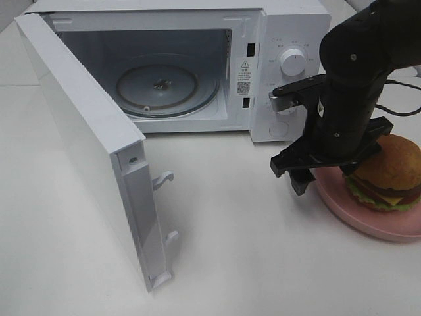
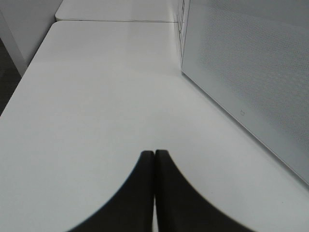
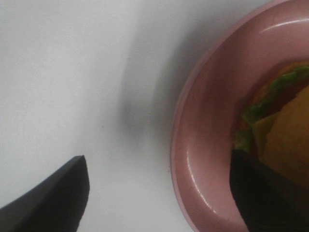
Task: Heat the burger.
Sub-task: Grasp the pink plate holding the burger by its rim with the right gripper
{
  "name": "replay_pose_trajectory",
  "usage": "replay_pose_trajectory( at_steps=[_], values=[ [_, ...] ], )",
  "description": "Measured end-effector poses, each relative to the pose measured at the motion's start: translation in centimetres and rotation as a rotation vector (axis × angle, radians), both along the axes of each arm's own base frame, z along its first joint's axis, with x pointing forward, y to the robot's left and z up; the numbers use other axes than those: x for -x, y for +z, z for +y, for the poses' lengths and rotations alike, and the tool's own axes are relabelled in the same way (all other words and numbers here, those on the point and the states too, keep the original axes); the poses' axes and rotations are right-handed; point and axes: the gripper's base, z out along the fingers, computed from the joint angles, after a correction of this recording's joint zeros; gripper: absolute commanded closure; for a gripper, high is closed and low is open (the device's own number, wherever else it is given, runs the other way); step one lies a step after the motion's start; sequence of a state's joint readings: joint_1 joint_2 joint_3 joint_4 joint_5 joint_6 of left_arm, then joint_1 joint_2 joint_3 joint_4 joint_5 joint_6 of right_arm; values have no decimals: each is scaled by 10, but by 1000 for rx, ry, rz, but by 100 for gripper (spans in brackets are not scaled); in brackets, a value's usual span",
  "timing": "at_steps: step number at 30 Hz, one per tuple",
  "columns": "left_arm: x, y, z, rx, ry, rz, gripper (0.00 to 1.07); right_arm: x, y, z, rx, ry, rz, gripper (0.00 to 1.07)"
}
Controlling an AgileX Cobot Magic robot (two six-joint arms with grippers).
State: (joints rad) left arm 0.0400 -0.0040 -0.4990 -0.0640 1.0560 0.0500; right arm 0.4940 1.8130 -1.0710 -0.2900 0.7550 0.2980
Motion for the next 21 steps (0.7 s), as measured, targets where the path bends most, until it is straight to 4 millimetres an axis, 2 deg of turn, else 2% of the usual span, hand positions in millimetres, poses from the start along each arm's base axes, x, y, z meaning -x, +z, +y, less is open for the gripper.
replay_pose_trajectory(
  at_steps=[6, 11, 13, 16, 18, 21],
  values=[
    [0, 0, 0, 0, 0, 0, 106, 8, 0, 16, 6, 52, -3, 31],
    [0, 0, 0, 0, 0, 0, 106, 7, 0, 16, 15, 50, -15, 31],
    [0, 0, 0, 0, 0, 0, 106, 5, -11, 16, 37, 55, 7, 31],
    [0, 0, 0, 0, 0, 0, 106, 4, -15, 16, 42, 55, 16, 31],
    [0, 0, 0, 0, 0, 0, 106, 3, -26, 16, 66, 62, 42, 31],
    [0, 0, 0, 0, 0, 0, 106, 2, -32, 16, 81, 72, 52, 31]
  ],
)
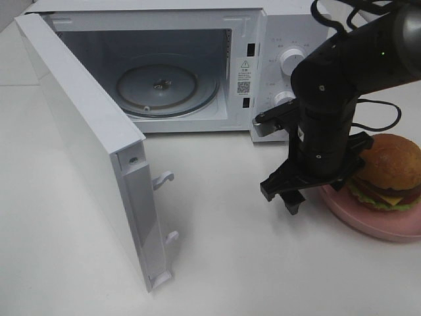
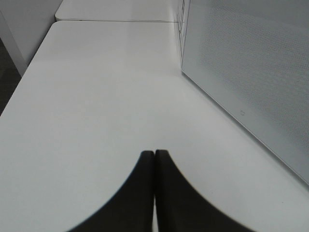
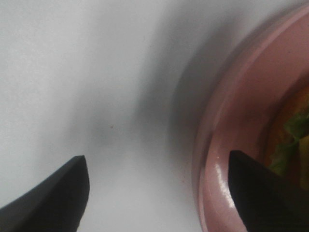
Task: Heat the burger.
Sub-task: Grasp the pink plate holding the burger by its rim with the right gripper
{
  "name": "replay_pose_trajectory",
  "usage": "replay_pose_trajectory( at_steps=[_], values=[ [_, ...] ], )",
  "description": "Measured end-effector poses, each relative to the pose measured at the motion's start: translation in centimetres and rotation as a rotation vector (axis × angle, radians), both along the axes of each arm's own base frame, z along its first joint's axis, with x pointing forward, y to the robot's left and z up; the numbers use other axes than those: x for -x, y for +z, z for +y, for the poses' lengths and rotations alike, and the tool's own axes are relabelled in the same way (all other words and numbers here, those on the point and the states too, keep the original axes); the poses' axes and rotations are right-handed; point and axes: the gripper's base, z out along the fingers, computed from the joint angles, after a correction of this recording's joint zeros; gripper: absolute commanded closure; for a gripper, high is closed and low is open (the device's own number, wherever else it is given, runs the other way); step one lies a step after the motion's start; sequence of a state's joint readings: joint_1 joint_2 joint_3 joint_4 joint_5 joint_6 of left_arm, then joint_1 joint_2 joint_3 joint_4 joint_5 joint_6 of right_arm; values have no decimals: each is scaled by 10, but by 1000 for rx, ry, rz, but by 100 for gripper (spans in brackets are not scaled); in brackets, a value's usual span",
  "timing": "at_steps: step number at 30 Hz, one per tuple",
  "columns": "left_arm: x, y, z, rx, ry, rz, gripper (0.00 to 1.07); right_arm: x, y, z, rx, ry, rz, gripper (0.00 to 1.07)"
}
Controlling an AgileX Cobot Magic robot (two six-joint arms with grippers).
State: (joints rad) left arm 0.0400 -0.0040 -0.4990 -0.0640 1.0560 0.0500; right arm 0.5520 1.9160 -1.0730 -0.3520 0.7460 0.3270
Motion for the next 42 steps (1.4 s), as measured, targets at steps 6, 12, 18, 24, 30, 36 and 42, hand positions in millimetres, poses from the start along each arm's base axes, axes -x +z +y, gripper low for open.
replay_pose_trajectory(
  at_steps=[6, 12, 18, 24, 30, 36, 42],
  values=[
    [0, 0, 0, 0, 0, 0, 106, -7, -12, 2, 21, 32, 1, 31],
    [0, 0, 0, 0, 0, 0, 106, -14, -18, 5, 34, 59, 5, 31],
    [0, 0, 0, 0, 0, 0, 106, -17, -22, 0, 38, 44, 14, 33],
    [0, 0, 0, 0, 0, 0, 106, -19, -23, -2, 31, 43, 8, 40],
    [0, 0, 0, 0, 0, 0, 106, -19, -23, -1, 26, 46, 3, 50],
    [0, 0, 0, 0, 0, 0, 106, -20, -24, -1, 29, 48, 4, 50],
    [0, 0, 0, 0, 0, 0, 106, -20, -30, -1, 46, 45, 26, 50]
  ],
)
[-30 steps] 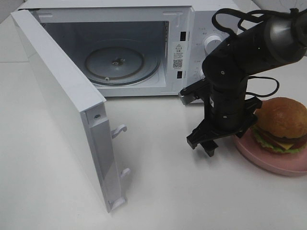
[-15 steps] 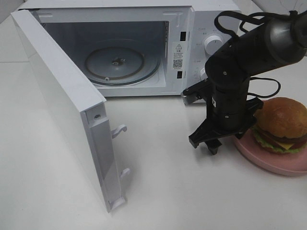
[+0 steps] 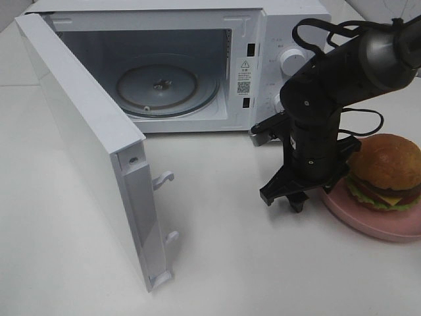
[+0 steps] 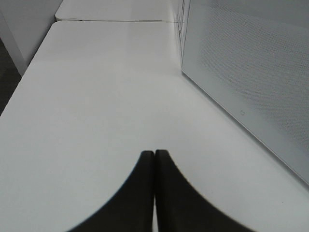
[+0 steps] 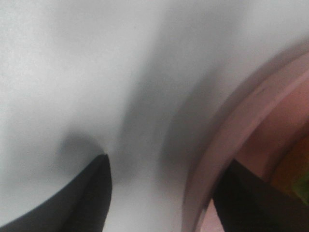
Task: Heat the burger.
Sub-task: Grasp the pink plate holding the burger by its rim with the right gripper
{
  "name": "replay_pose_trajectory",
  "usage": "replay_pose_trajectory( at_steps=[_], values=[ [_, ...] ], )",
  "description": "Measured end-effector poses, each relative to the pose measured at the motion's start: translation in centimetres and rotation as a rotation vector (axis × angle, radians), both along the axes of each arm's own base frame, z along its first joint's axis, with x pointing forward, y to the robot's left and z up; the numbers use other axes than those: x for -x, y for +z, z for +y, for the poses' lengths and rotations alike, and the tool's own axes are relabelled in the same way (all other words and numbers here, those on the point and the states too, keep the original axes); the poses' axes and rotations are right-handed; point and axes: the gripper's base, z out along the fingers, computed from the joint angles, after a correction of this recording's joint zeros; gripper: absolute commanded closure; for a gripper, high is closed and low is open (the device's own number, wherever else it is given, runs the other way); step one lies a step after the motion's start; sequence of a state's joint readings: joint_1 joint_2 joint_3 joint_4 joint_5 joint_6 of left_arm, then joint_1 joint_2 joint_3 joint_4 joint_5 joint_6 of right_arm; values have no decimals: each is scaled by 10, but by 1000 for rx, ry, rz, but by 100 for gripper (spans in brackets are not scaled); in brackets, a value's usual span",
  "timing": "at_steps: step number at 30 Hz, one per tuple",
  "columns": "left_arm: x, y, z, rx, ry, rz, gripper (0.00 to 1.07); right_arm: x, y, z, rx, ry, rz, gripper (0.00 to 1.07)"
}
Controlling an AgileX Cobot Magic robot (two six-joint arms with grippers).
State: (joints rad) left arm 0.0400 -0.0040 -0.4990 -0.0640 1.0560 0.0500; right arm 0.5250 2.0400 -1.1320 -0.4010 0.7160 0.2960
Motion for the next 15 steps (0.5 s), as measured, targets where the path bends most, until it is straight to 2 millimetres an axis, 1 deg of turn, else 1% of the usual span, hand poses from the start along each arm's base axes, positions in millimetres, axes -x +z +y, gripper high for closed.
replay_pose_trajectory(
  at_steps=[3, 4, 5, 6, 7, 8, 9, 10, 11, 12, 13, 14, 15],
  values=[
    [0, 0, 0, 0, 0, 0, 106, 0, -1, 0, 0, -5, 0, 52],
    [0, 0, 0, 0, 0, 0, 106, 0, -1, 0, 3, -7, 2, 57],
    [0, 0, 0, 0, 0, 0, 106, 0, -1, 0, 3, -7, 2, 57],
    [0, 0, 0, 0, 0, 0, 106, 0, -1, 0, 6, -7, 5, 60],
    [0, 0, 0, 0, 0, 0, 106, -1, -2, 0, 9, -6, 6, 70],
    [0, 0, 0, 0, 0, 0, 106, -1, -2, 0, 9, -6, 6, 70],
    [0, 0, 0, 0, 0, 0, 106, -1, -2, 0, 13, -5, 8, 82],
    [0, 0, 0, 0, 0, 0, 106, -1, -2, 0, 13, -5, 8, 82],
    [0, 0, 0, 0, 0, 0, 106, -1, -3, -1, 24, 1, 9, 87],
    [0, 0, 0, 0, 0, 0, 106, -1, -3, -2, 30, 6, 9, 96],
    [0, 0, 0, 0, 0, 0, 106, -1, -3, -2, 30, 6, 9, 96],
    [0, 0, 0, 0, 0, 0, 106, -1, -3, -3, 42, 9, 12, 105],
    [0, 0, 0, 0, 0, 0, 106, -1, -3, -3, 42, 9, 12, 105]
  ],
)
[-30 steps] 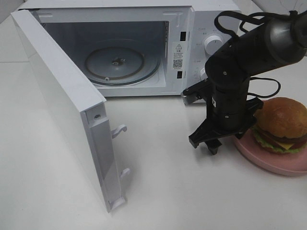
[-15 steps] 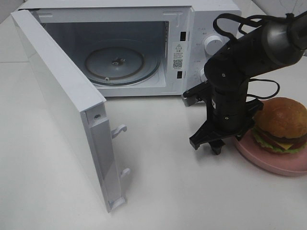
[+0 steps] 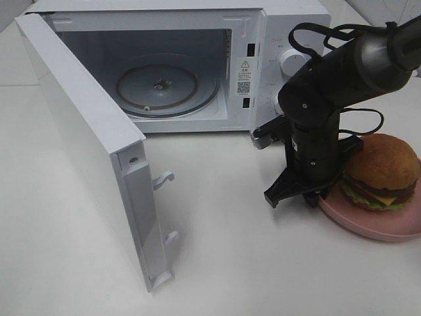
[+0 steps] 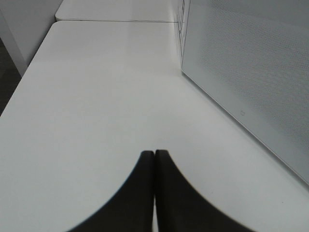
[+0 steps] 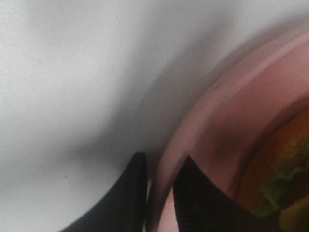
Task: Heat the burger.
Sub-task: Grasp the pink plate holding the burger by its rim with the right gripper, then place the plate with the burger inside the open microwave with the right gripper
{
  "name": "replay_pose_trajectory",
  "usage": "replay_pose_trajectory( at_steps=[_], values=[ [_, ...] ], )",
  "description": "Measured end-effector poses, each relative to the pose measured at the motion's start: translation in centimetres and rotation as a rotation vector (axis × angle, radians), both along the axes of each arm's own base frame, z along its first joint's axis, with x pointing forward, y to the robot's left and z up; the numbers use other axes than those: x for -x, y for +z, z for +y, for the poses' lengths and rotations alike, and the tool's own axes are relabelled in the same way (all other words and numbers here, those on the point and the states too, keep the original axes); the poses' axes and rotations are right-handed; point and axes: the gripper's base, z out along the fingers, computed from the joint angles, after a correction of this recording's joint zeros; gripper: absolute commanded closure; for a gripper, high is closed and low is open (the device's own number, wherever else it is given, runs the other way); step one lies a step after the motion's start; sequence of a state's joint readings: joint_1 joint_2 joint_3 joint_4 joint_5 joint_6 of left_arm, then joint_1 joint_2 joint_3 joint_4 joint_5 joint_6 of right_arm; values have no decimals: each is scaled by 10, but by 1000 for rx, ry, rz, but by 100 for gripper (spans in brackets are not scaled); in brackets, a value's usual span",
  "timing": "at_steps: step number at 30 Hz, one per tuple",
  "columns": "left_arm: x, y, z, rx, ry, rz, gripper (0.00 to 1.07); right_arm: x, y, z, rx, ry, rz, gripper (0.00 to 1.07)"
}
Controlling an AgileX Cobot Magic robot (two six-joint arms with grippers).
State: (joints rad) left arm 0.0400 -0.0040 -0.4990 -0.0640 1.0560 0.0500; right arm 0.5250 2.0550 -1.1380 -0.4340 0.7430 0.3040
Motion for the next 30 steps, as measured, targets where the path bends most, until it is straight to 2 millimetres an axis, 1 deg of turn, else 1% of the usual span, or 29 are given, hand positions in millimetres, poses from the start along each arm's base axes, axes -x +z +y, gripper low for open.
replay_pose_trajectory(
  at_steps=[1, 18, 26, 28, 30],
  values=[
    [0, 0, 0, 0, 0, 0, 106, 1, 0, -1, 11, -8, 5, 107],
    [0, 0, 0, 0, 0, 0, 106, 1, 2, -3, 28, 15, -13, 107],
    [0, 0, 0, 0, 0, 0, 106, 9, 5, -11, 47, 41, -40, 107],
    [0, 0, 0, 0, 0, 0, 106, 17, 7, -15, 68, 42, -53, 107],
    [0, 0, 0, 0, 0, 0, 106, 20, 8, -15, 79, 45, -62, 107]
  ],
)
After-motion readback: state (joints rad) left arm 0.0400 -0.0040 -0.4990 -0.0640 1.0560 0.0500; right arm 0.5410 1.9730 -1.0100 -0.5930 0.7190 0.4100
